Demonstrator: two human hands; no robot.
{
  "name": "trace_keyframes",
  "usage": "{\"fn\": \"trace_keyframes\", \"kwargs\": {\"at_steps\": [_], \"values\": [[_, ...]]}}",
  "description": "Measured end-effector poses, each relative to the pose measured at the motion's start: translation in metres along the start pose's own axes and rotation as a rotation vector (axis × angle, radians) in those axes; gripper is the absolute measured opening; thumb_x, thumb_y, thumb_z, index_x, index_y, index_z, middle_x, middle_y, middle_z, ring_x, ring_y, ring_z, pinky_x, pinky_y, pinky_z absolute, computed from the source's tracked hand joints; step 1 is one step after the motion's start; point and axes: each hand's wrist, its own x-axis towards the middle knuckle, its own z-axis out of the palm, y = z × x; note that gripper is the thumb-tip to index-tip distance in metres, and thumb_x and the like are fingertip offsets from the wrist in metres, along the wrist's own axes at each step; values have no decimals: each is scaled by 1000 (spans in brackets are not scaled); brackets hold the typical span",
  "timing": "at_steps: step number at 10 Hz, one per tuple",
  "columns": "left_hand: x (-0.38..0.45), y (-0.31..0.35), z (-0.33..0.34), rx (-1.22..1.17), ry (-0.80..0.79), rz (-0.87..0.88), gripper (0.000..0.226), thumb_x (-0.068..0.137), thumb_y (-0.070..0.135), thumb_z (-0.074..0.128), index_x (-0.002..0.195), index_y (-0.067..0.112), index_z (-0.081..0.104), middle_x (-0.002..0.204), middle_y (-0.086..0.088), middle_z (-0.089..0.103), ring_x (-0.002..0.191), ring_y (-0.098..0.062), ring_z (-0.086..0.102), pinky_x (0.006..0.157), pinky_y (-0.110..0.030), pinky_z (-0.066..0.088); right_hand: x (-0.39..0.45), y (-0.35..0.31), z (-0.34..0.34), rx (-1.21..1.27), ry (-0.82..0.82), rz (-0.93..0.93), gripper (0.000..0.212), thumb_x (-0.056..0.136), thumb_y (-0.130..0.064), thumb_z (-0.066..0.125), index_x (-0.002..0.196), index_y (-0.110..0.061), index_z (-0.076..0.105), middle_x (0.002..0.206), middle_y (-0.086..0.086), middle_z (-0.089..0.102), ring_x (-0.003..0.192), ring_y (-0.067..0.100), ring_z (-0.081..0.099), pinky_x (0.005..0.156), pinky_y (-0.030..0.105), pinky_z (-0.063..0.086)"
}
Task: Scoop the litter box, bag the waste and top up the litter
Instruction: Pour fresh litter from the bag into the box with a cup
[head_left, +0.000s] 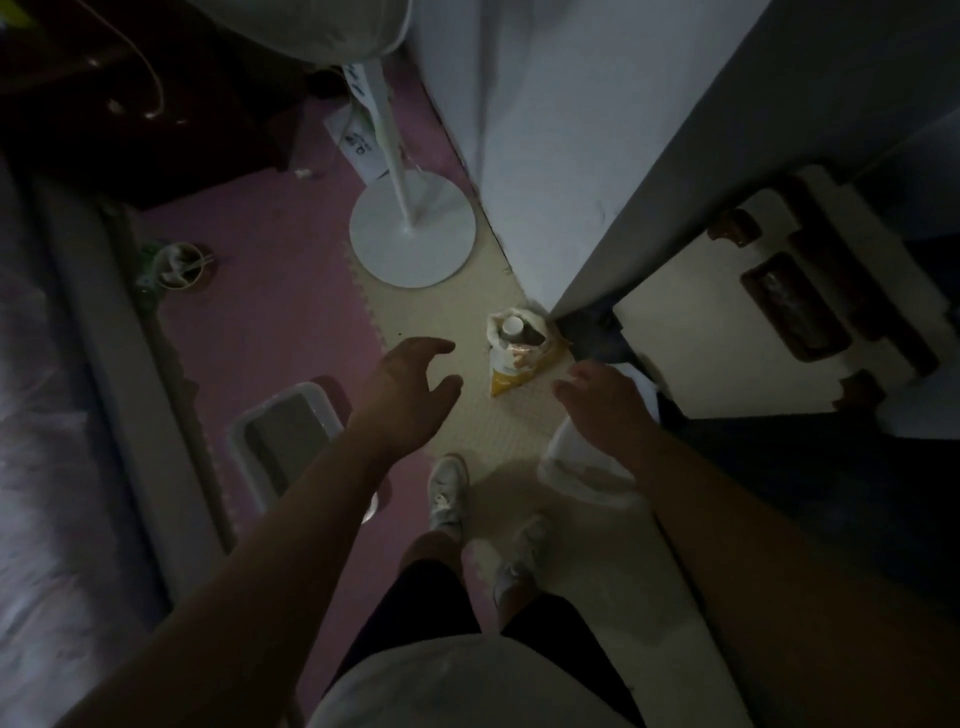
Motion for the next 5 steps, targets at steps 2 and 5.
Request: {"fn": "trace_keyframes", "kwargs": {"at_steps": [2, 5], "values": [[42, -12, 52, 2, -18, -35, 46, 97, 31, 61, 141, 19, 54, 148, -3, 50, 133, -21, 49, 103, -27, 34, 71, 24, 6, 43, -1, 36, 34, 100, -26, 54, 127, -6, 58, 122, 14, 64, 113, 33, 60, 91, 36, 45], [193, -128, 192, 41, -56, -105, 46, 94, 37, 64, 138, 28, 55, 139, 1, 56, 122, -15, 55, 93, -28, 43, 263, 94, 97, -78, -32, 116, 29, 104, -18, 44, 126, -3, 56, 126, 17, 62, 116, 31, 60, 97, 39, 49]]}}
